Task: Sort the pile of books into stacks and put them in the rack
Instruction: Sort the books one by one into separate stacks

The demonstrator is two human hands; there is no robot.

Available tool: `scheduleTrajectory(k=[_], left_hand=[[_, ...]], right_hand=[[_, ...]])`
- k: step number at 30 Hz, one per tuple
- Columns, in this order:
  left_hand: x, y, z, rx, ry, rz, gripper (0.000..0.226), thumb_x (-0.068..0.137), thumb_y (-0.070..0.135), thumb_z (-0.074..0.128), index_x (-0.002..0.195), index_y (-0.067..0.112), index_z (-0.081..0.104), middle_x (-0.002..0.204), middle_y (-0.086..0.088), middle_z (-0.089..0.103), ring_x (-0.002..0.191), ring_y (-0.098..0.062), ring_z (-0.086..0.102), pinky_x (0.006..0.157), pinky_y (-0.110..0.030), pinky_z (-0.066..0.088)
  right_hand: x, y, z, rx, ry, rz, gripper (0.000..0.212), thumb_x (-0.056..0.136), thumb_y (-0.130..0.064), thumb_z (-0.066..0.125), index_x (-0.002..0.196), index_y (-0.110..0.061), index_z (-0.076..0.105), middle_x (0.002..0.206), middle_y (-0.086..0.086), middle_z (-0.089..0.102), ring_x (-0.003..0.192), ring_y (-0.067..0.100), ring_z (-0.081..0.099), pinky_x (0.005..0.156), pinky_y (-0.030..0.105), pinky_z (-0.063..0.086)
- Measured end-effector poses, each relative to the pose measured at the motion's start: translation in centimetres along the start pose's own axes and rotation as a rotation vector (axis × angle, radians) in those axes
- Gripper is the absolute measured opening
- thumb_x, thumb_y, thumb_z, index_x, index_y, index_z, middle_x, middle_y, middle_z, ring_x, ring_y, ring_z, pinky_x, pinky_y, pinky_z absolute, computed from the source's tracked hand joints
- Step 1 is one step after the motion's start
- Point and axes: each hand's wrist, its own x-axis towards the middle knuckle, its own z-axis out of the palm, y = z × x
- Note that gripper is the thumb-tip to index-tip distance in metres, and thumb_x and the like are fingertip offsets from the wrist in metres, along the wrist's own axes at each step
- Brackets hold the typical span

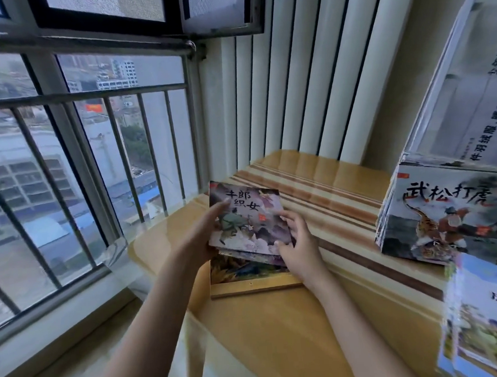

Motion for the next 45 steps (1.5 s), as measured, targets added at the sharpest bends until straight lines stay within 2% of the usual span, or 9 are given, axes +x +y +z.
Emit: scheduleTrajectory(k=[5, 12, 20, 25, 28, 33, 37, 40, 45], left_hand=[[-1.6, 0.0, 0.5, 0.043, 0.001, 0.225, 0.038, 0.082, 0.012, 0.068, 0.117, 0.001, 0.056, 0.103, -0.019, 0.068, 0.086, -0.029, 0.07, 0.076, -0.038, 0.058], [-4.8, 0.5, 3.3, 0.197, -0.133, 0.556, 0.011, 0.081, -0.003, 0.065, 0.079, 0.007, 0.063, 0.071, -0.001, 0.07, 0.067, -0.014, 0.067, 0.058, -0.02, 0.053], [-5.5, -3.6, 5.0, 0.499, 0.405, 0.732, 0.055, 0.084, 0.008, 0.067, 0.129, 0.012, 0.035, 0.115, 0.001, 0.049, 0.108, -0.015, 0.052, 0.093, -0.028, 0.046], [-5.3, -2.0, 9.4, 0.496, 0.25, 0.889, 0.066, 0.085, -0.005, 0.053, 0.142, 0.01, 0.024, 0.137, -0.01, 0.042, 0.128, -0.025, 0.042, 0.108, -0.047, 0.037], [-5.0, -0.6, 15.1, 0.477, 0.174, 0.987, 0.074, 0.085, -0.006, 0.051, 0.148, 0.007, 0.016, 0.145, -0.011, 0.037, 0.134, -0.021, 0.035, 0.111, -0.038, 0.032], [-4.6, -2.3, 24.3, 0.474, -0.091, 0.954, 0.081, 0.089, -0.004, 0.05, 0.15, 0.025, 0.005, 0.144, 0.002, 0.04, 0.124, -0.004, 0.042, 0.095, -0.004, 0.036], [-2.2, -6.3, 28.1, 0.531, -0.139, 0.894, 0.087, 0.08, 0.003, 0.044, 0.152, 0.022, -0.001, 0.156, -0.003, 0.022, 0.142, -0.019, 0.026, 0.114, -0.045, 0.029], [0.5, -8.9, 27.8, 0.614, -0.161, 0.773, 0.092, 0.082, 0.004, 0.046, 0.15, 0.021, -0.013, 0.159, -0.006, 0.009, 0.145, -0.023, 0.016, 0.116, -0.044, 0.025], [1.8, -9.9, 27.9, 0.711, -0.144, 0.617, 0.09, 0.088, 0.003, 0.046, 0.148, 0.016, -0.019, 0.156, -0.015, 0.02, 0.138, -0.033, 0.032, 0.107, -0.038, 0.035]], right_hand=[[0.1, -1.8, -1.6, 0.134, 0.162, -0.024, 0.053, 0.088, -0.012, 0.063, 0.133, -0.028, 0.04, 0.131, -0.012, 0.046, 0.124, 0.009, 0.045, 0.098, 0.032, 0.046], [-0.6, -4.1, -4.2, -0.026, 0.341, -0.105, 0.048, 0.081, -0.043, 0.068, 0.116, -0.016, 0.051, 0.116, 0.001, 0.055, 0.113, 0.018, 0.05, 0.094, 0.034, 0.043], [-2.8, -4.5, -3.2, -0.077, 0.157, -0.005, 0.054, 0.097, -0.023, 0.049, 0.146, -0.018, 0.026, 0.143, -0.003, 0.04, 0.137, 0.017, 0.033, 0.099, 0.018, 0.029], [-3.8, -7.1, -7.0, -0.283, 0.439, -0.184, 0.036, 0.098, -0.017, 0.048, 0.128, -0.002, 0.039, 0.112, 0.013, 0.057, 0.106, 0.031, 0.057, 0.066, 0.014, 0.035], [-4.2, -9.3, -12.6, -0.596, 0.622, -0.204, 0.039, 0.098, -0.02, 0.047, 0.13, 0.0, 0.037, 0.111, 0.019, 0.054, 0.103, 0.035, 0.053, 0.07, 0.027, 0.04], [-6.0, -8.9, -23.4, -0.901, 0.763, -0.205, 0.017, 0.094, -0.02, 0.055, 0.092, -0.009, 0.043, 0.082, 0.004, 0.047, 0.077, 0.026, 0.047, 0.061, 0.033, 0.033], [-6.3, -0.6, -26.8, -0.948, 0.698, 0.132, 0.027, 0.094, -0.026, 0.056, 0.093, -0.002, 0.044, 0.066, 0.004, 0.041, 0.062, 0.027, 0.048, 0.05, 0.034, 0.033], [-5.9, 3.4, -27.2, -1.076, 0.491, 0.348, 0.023, 0.095, -0.036, 0.048, 0.098, -0.014, 0.047, 0.064, 0.006, 0.049, 0.065, 0.032, 0.056, 0.057, 0.039, 0.049], [-5.6, 3.6, -26.9, -1.062, 0.572, 0.326, 0.025, 0.095, -0.039, 0.045, 0.077, -0.025, 0.034, 0.082, 0.009, 0.062, 0.078, 0.033, 0.056, 0.07, 0.046, 0.052]])
